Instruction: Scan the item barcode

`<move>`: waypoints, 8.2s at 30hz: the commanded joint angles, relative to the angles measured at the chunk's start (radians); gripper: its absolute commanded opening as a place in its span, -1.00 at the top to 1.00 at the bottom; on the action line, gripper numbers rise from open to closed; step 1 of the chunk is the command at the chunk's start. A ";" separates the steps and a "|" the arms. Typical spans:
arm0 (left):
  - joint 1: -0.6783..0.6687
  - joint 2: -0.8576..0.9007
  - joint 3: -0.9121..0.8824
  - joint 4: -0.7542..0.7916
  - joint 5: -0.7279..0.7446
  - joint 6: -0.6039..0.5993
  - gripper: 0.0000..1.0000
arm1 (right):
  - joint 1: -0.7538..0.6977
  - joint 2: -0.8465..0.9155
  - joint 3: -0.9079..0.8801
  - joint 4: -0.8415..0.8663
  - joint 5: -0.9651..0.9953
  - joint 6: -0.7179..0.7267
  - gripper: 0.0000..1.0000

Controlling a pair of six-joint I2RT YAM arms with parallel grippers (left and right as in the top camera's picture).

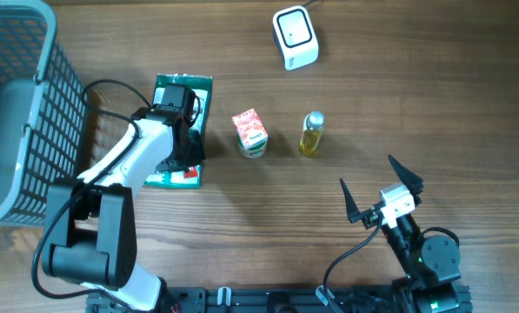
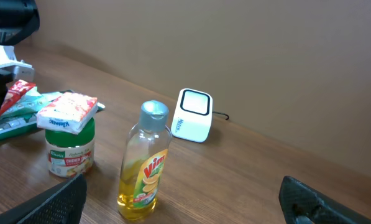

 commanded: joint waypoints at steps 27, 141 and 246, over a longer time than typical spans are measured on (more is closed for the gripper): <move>0.154 -0.080 0.060 0.076 0.035 0.090 0.43 | -0.004 -0.004 -0.001 0.005 -0.005 0.005 -0.99; 0.334 -0.105 -0.156 0.346 -0.033 0.266 0.12 | -0.004 -0.004 -0.001 0.005 -0.005 0.005 -1.00; 0.381 -0.428 -0.089 0.531 0.169 0.426 -1.00 | -0.004 -0.004 -0.001 0.005 -0.005 0.005 -0.99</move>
